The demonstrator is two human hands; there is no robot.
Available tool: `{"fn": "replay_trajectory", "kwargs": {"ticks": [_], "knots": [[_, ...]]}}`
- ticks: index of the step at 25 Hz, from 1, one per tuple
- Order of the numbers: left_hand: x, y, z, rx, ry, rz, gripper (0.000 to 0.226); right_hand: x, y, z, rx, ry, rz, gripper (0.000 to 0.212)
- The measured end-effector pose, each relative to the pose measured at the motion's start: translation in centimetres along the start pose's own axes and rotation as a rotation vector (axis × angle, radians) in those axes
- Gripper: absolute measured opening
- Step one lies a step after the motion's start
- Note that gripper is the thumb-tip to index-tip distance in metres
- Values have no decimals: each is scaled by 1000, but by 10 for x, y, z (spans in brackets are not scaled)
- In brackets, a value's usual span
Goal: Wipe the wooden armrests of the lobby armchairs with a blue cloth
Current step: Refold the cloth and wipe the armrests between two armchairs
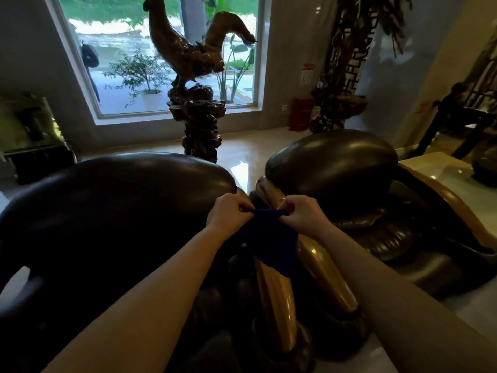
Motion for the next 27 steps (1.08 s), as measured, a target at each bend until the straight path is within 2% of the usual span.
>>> {"fn": "replay_trajectory", "kwargs": {"ticks": [6,14,20,24,27], "knots": [[-3,88,-11,-158,-183,43,18,-80,-2,-4,136,-150,-36,9],[71,195,-16,-206,-439,106,15,-186,97,4,314,-109,-147,15],[144,266,-64,-187,-505,63,16,-272,195,4,319,9,-157,21],[187,301,-105,-208,-489,44,19,-313,244,-14,230,33,-160,29],[209,305,-135,-269,-431,55,20,-322,267,-36,125,-34,-182,21]]}}
Point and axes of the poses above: each hand's wrist, its own z-axis away from the middle knuckle, its own y-axis out of the palm, x = y × z, the point moved 10 cm from there along -z, towards the middle knuckle, and after that the axes turned 14 degrees about -y, right-handed, at the moved point
